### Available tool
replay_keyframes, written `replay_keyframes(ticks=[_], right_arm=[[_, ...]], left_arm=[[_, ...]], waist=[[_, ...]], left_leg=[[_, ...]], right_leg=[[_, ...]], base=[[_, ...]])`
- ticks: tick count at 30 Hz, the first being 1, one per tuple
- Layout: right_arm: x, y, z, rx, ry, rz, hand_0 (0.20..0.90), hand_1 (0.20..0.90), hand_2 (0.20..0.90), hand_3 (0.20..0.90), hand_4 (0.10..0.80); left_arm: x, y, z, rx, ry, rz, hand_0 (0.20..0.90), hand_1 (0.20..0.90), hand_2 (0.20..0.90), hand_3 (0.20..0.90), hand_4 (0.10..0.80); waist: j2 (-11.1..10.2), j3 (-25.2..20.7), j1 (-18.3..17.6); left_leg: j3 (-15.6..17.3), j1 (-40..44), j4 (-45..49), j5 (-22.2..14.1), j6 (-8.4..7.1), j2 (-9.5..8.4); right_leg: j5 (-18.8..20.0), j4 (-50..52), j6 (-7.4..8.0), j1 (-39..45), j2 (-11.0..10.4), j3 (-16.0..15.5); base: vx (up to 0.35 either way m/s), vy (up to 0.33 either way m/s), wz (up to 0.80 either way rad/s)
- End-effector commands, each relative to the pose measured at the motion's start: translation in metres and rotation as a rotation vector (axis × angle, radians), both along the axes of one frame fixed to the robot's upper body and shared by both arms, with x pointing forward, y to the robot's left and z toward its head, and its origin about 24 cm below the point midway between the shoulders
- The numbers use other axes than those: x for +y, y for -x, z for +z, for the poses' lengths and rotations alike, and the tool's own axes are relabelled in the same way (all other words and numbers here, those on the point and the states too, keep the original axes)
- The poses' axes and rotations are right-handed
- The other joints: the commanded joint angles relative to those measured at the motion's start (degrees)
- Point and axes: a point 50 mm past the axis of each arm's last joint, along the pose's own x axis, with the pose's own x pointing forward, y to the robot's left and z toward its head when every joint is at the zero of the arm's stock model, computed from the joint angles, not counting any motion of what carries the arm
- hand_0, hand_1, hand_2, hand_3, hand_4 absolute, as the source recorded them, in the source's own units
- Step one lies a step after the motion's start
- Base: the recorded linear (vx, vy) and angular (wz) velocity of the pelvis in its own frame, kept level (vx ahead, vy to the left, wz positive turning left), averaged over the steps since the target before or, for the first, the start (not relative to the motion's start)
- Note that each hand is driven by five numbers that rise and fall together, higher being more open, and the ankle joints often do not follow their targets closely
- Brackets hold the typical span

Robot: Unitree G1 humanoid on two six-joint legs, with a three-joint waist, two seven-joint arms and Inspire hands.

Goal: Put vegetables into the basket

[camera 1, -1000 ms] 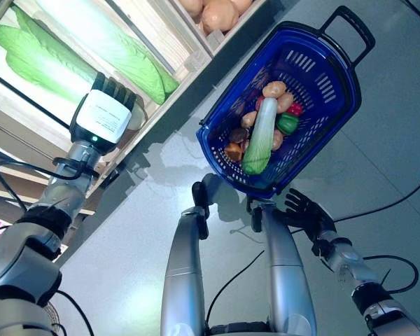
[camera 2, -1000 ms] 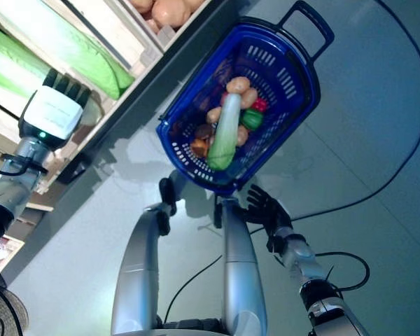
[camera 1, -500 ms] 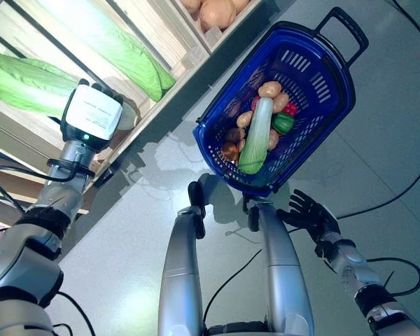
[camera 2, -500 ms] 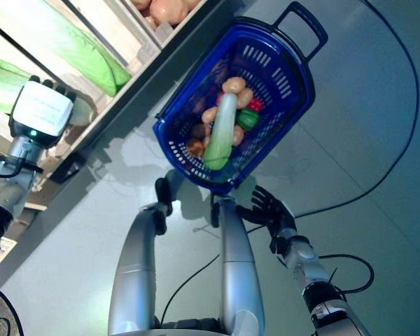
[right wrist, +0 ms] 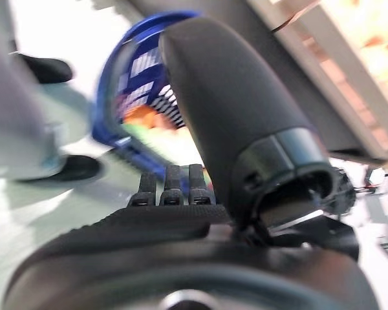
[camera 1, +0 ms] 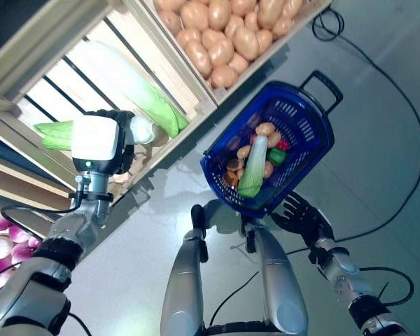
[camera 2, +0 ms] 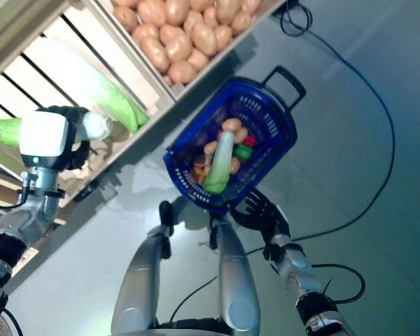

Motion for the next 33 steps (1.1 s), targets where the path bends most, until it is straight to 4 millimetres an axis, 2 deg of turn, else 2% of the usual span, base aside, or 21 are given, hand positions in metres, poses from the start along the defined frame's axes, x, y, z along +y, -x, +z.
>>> replay_keyframes(ticks=[1, 3, 4, 6, 7, 10, 11, 13, 16, 17, 18, 19, 25, 26, 33], right_arm=[[-0.011, 0.008, 0.016, -0.134, 0.008, -0.089, 0.900, 0.900, 0.900, 0.900, 0.800], [-0.011, 0.010, 0.016, -0.136, 0.008, -0.097, 0.900, 0.900, 0.900, 0.900, 0.800], [-0.009, 0.013, 0.015, -0.143, 0.014, -0.105, 0.900, 0.900, 0.900, 0.900, 0.800], [-0.007, 0.015, 0.016, -0.142, 0.025, -0.106, 0.900, 0.900, 0.900, 0.900, 0.800], [-0.009, 0.022, 0.012, -0.132, 0.037, -0.107, 0.900, 0.900, 0.900, 0.900, 0.800], [-0.010, 0.029, 0.010, -0.135, 0.047, -0.101, 0.900, 0.900, 0.900, 0.900, 0.800], [-0.010, 0.029, 0.010, -0.135, 0.049, -0.101, 0.900, 0.900, 0.900, 0.900, 0.800], [-0.008, 0.027, 0.014, -0.155, 0.053, -0.092, 0.900, 0.900, 0.900, 0.900, 0.800], [-0.004, 0.025, 0.020, -0.189, 0.035, -0.068, 0.900, 0.900, 0.900, 0.900, 0.800], [0.004, 0.021, 0.028, -0.228, 0.034, -0.009, 0.900, 0.900, 0.900, 0.900, 0.800], [0.005, 0.021, 0.029, -0.235, 0.034, 0.003, 0.900, 0.900, 0.900, 0.900, 0.800], [0.016, 0.019, 0.037, -0.270, 0.035, 0.104, 0.900, 0.900, 0.900, 0.900, 0.800], [0.020, 0.012, 0.058, -0.320, 0.051, 0.308, 0.900, 0.900, 0.900, 0.900, 0.800], [0.021, 0.010, 0.066, -0.335, 0.051, 0.363, 0.900, 0.900, 0.900, 0.900, 0.800], [0.028, 0.005, 0.093, -0.384, 0.068, 0.563, 0.900, 0.900, 0.900, 0.900, 0.800]], left_arm=[[-0.010, 0.011, 0.028, -0.244, 0.193, -0.092, 0.300, 0.300, 0.300, 0.300, 0.400], [-0.017, 0.016, 0.022, -0.234, 0.245, -0.135, 0.300, 0.300, 0.300, 0.300, 0.400], [-0.027, 0.026, 0.012, -0.228, 0.342, -0.187, 0.300, 0.300, 0.300, 0.300, 0.400], [-0.029, 0.032, 0.012, -0.223, 0.435, -0.222, 0.300, 0.300, 0.300, 0.300, 0.400], [-0.034, 0.042, 0.008, -0.211, 0.526, -0.279, 0.300, 0.300, 0.300, 0.300, 0.400], [-0.043, 0.053, 0.009, -0.208, 0.741, -0.400, 0.300, 0.300, 0.300, 0.300, 0.400], [-0.043, 0.054, 0.009, -0.207, 0.757, -0.408, 0.300, 0.300, 0.300, 0.300, 0.400], [-0.052, 0.059, 0.011, -0.202, 0.925, -0.523, 0.300, 0.300, 0.300, 0.300, 0.400], [-0.058, 0.061, 0.010, -0.146, 1.038, -0.604, 0.300, 0.300, 0.300, 0.300, 0.400], [-0.064, 0.058, 0.007, -0.065, 1.175, -0.687, 0.300, 0.300, 0.300, 0.300, 0.400], [-0.065, 0.057, 0.007, -0.052, 1.200, -0.703, 0.300, 0.300, 0.300, 0.300, 0.400], [-0.071, 0.056, 0.004, 0.026, 1.305, -0.800, 0.300, 0.300, 0.300, 0.300, 0.400], [-0.094, 0.048, -0.002, 0.238, 1.357, -0.942, 0.300, 0.300, 0.300, 0.300, 0.400], [-0.099, 0.047, -0.003, 0.294, 1.365, -0.969, 0.300, 0.300, 0.300, 0.300, 0.400], [-0.117, 0.042, -0.011, 0.520, 1.431, -1.080, 0.300, 0.300, 0.300, 0.300, 0.400]], waist=[[1.2, -7.1, 3.0], [1.2, -8.5, 3.3], [1.3, -10.9, 3.9], [1.3, -12.7, 4.1], [1.2, -14.6, 4.5], [0.6, -17.5, 5.2], [0.6, -17.5, 5.2], [0.2, -19.2, 5.8], [0.0, -20.3, 6.0], [-0.1, -21.0, 6.1], [-0.2, -21.1, 6.1], [-0.3, -21.6, 6.0], [-1.0, -22.7, 5.8], [-1.1, -23.1, 5.8], [-1.5, -24.3, 5.6]], left_leg=[[-0.2, 3.2, -3.5, 0.3, -1.60, -2.22], [-0.6, 5.4, -5.2, 0.6, -1.65, -2.04], [-1.4, 9.5, -7.6, 0.6, -1.62, -1.99], [-1.7, 12.0, -9.5, 0.8, -1.45, -1.98], [-2.1, 15.6, -12.0, 0.8, -1.52, -1.72], [-2.9, 19.2, -14.9, 1.1, -1.42, -1.45], [-2.9, 19.5, -15.1, 1.1, -1.43, -1.42], [-3.0, 21.6, -16.1, 1.0, -1.39, -1.13], [-3.0, 23.3, -17.2, 0.9, -1.36, -0.83], [-2.8, 24.5, -18.1, 0.9, -1.35, -0.65], [-2.8, 24.7, -18.3, 0.9, -1.34, -0.63], [-2.7, 25.5, -18.7, 0.8, -1.20, -0.60], [-2.0, 27.4, -19.1, 0.0, -0.78, -0.59], [-1.9, 27.9, -19.3, -0.2, -0.61, -0.60], [-1.3, 29.7, -19.8, -1.2, -0.12, -0.59]], right_leg=[[2.5, -9.7, 2.53, 10.6, -2.4, -3.0], [2.9, -11.5, 2.50, 13.2, -2.5, -3.9], [2.9, -13.8, 2.49, 17.4, -2.3, -4.4], [3.2, -15.6, 2.46, 19.9, -2.1, -4.7], [3.3, -18.2, 2.69, 24.1, -1.8, -5.6], [4.3, -21.5, 3.07, 27.9, -1.4, -6.2], [4.4, -21.7, 3.09, 28.2, -1.4, -6.2], [4.9, -23.3, 3.14, 30.4, -1.2, -6.8], [5.4, -24.6, 3.24, 32.1, -1.1, -7.0], [5.7, -25.5, 3.35, 33.1, -1.0, -7.1], [5.7, -25.6, 3.38, 33.2, -1.0, -7.1], [5.9, -26.0, 3.58, 33.7, -1.0, -7.1], [5.9, -26.5, 4.00, 35.0, -1.2, -7.4], [5.9, -26.5, 4.15, 35.3, -1.2, -7.1], [6.2, -27.2, 4.91, 36.3, -1.3, -6.0]], base=[[0.158, -0.115, 0.19], [0.167, -0.060, 0.17], [0.236, -0.037, 0.17], [0.255, -0.037, 0.16], [0.233, -0.048, 0.14], [0.198, -0.060, 0.18], [0.139, -0.056, 0.27], [0.143, -0.047, 0.17], [0.112, -0.028, 0.04], [0.077, -0.017, 0.05], [0.083, -0.020, 0.07], [0.034, -0.010, 0.03], [0.012, -0.002, 0.00], [0.039, 0.002, -0.03], [0.038, -0.002, -0.07]])
